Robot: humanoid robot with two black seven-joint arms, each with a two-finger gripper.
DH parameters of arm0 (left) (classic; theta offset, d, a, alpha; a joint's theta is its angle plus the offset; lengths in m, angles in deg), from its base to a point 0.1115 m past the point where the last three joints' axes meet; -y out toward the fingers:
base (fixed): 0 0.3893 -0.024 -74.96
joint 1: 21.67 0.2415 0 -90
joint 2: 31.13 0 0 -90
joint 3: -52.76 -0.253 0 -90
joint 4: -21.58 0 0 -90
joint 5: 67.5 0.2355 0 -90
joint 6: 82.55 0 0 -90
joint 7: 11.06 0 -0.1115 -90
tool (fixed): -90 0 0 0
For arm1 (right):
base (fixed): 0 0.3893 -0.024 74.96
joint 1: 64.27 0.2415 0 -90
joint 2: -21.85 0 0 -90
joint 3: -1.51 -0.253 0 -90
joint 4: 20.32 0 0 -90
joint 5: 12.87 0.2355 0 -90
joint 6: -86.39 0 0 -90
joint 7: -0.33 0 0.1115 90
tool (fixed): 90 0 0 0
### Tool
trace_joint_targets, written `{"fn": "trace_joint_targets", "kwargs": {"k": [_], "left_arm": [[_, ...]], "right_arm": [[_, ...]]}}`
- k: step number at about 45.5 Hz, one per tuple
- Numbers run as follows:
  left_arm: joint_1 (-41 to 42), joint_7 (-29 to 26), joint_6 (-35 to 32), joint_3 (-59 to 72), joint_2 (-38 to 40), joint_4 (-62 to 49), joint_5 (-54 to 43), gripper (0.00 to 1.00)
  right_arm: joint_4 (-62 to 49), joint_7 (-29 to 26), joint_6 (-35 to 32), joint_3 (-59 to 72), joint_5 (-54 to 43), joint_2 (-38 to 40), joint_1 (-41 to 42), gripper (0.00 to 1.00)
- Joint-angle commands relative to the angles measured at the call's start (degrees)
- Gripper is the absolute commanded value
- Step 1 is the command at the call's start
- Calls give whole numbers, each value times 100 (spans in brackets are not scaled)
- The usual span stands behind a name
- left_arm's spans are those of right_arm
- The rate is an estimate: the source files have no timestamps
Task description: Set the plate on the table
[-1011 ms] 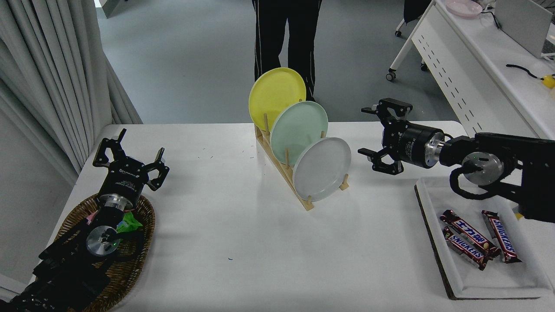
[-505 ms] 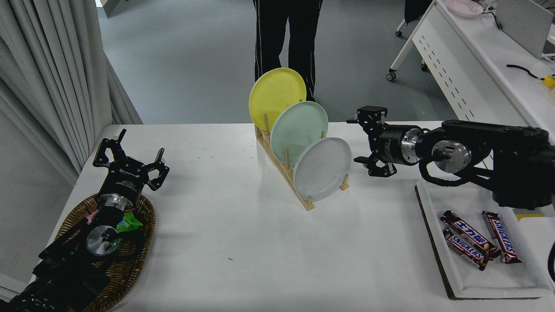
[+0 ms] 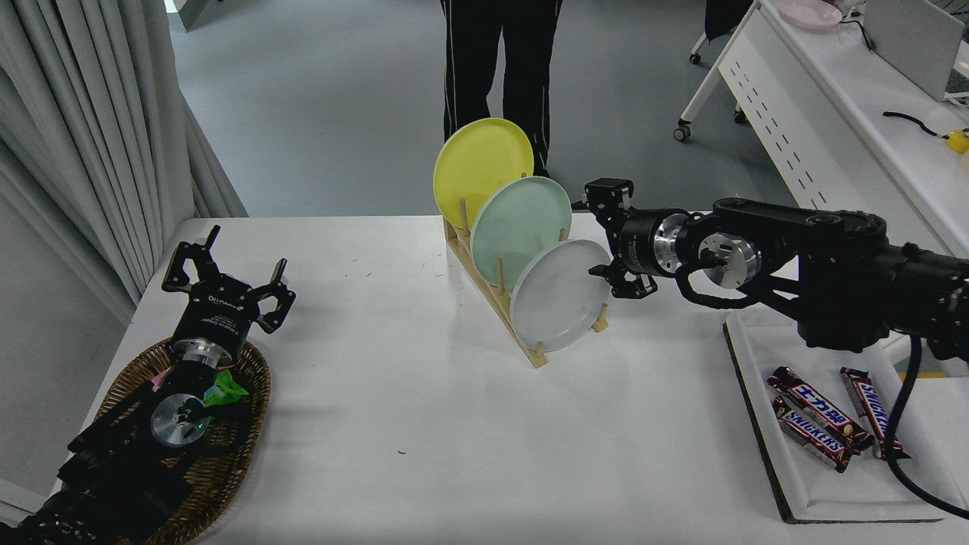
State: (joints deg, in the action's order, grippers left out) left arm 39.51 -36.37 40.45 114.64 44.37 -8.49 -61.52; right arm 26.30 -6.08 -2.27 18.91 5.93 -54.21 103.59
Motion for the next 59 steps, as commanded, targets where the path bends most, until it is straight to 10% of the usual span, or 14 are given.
{"fn": "trace_joint_targets", "kwargs": {"k": [1, 23, 59], "left_arm": [[0, 0, -4, 0, 0, -7, 0, 100], [0, 0, -4, 0, 8, -7, 0, 100], [0, 0, -4, 0, 0, 1, 0, 100]], "right_arm": [[-232, -36, -11, -131, -25, -252, -174, 100], [-338, -53, -38, -527, -25, -287, -289, 99], [-329, -62, 7, -747, -25, -278, -420, 56]]}}
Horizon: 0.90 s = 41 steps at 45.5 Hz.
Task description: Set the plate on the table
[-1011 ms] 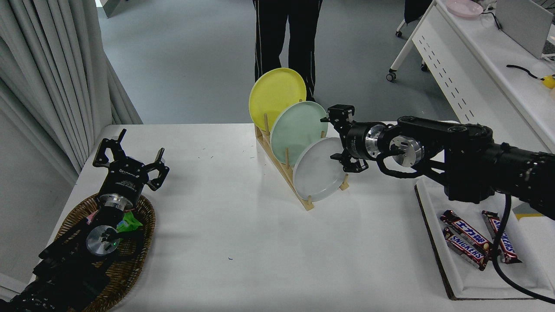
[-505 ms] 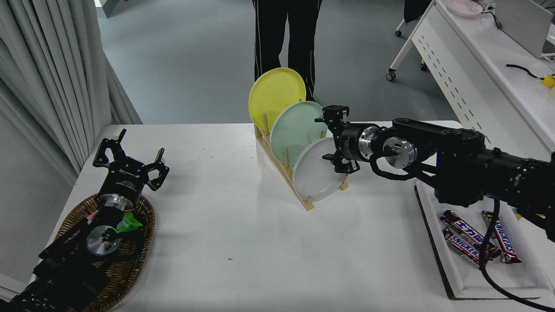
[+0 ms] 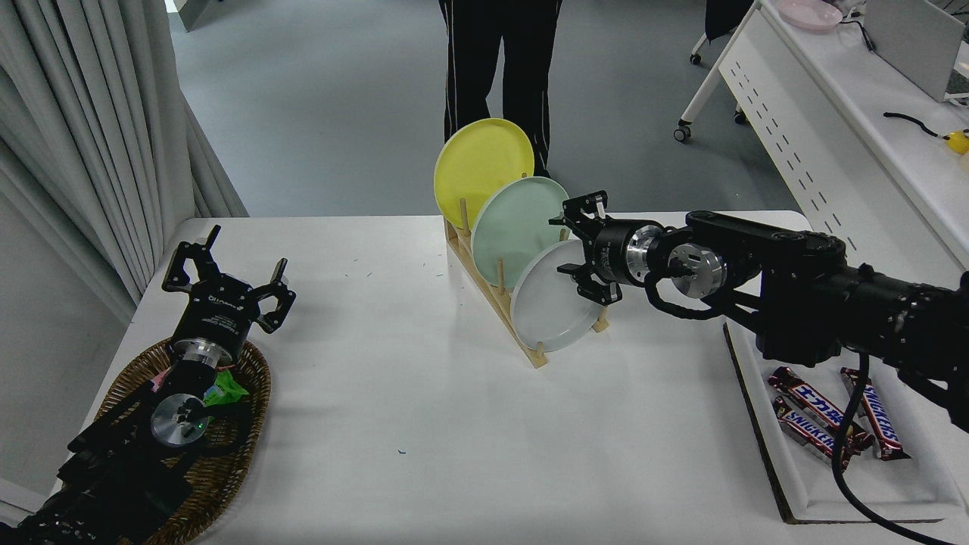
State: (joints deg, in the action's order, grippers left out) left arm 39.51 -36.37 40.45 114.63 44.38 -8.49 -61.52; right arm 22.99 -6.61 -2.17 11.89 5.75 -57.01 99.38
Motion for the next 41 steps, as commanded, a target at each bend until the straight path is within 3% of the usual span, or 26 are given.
{"fn": "trace_joint_targets", "kwargs": {"k": [1, 27, 41], "left_arm": [[0, 0, 5, 0, -1, 1, 0, 100], [0, 0, 5, 0, -1, 1, 0, 100], [0, 0, 5, 0, -1, 1, 0, 100]], "right_arm": [[3, -9, -3, -44, -8, 2, 0, 56], [-76, -62, 6, -44, -8, -7, 0, 39], [-85, -123, 6, -44, -8, -33, 0, 35]]}}
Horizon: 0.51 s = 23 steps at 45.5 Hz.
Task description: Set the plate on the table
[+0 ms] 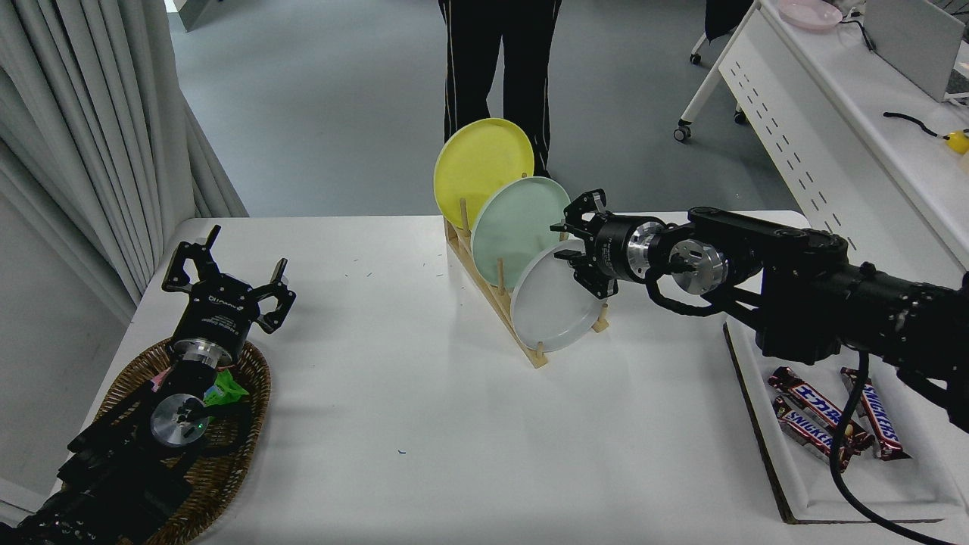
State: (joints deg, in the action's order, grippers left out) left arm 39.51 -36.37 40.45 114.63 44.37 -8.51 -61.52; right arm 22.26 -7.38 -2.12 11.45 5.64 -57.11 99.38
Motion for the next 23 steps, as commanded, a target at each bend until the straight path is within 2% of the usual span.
{"fn": "trace_joint_targets", "kwargs": {"k": [1, 10, 23], "left_arm": [[0, 0, -4, 0, 0, -6, 0, 100], [0, 0, -4, 0, 0, 3, 0, 100], [0, 0, 5, 0, 0, 3, 0, 100]], "right_arm": [[-21, -46, 1, 0, 3, -41, 0, 34], [-57, -98, 1, 0, 3, -76, 0, 28], [-153, -107, -17, -9, 12, -137, -9, 28]]}}
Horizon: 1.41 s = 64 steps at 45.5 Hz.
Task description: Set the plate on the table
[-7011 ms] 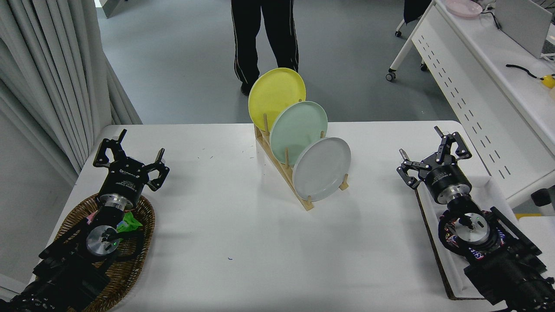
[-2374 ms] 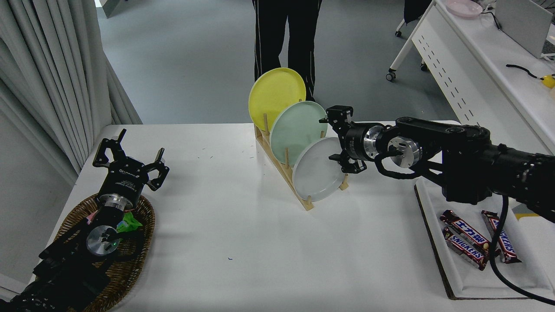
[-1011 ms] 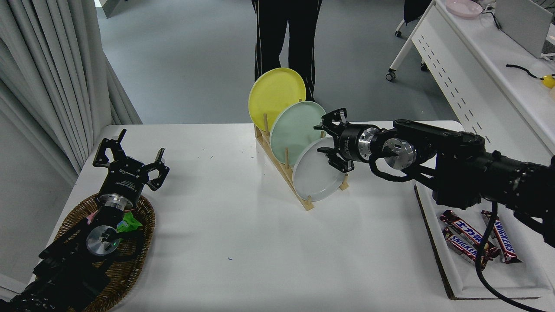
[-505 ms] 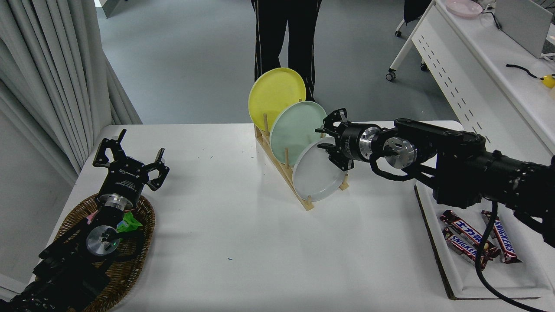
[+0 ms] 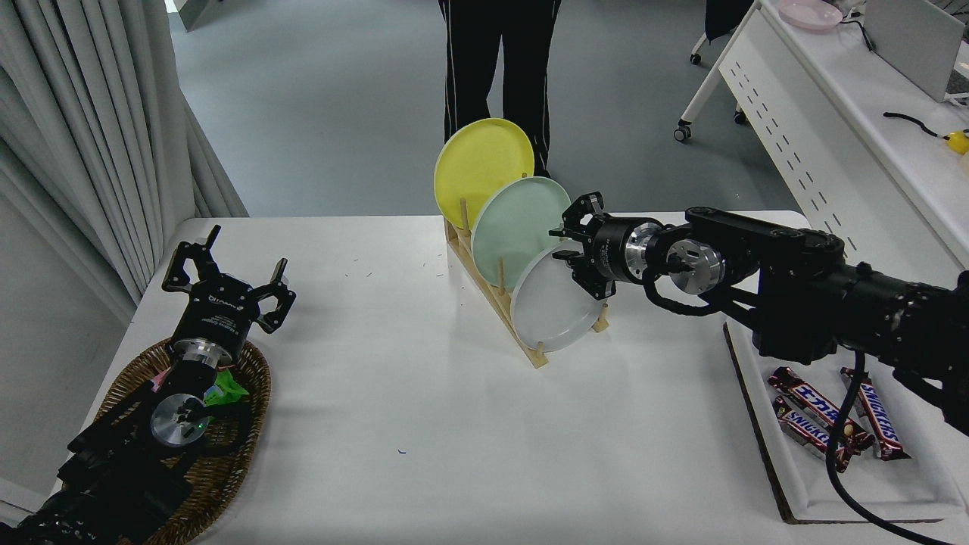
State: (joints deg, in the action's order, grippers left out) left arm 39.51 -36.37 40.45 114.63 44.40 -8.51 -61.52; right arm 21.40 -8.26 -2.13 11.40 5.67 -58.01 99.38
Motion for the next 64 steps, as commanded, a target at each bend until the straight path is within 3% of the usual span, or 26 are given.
{"fn": "trace_joint_targets", "kwargs": {"k": [1, 64], "left_arm": [[0, 0, -4, 0, -4, 3, 0, 100], [0, 0, 5, 0, -4, 3, 0, 100]], "right_arm": [[-75, -20, -25, -5, 0, -56, 0, 27], [-67, -301, -69, -154, 0, -48, 35, 5]]}}
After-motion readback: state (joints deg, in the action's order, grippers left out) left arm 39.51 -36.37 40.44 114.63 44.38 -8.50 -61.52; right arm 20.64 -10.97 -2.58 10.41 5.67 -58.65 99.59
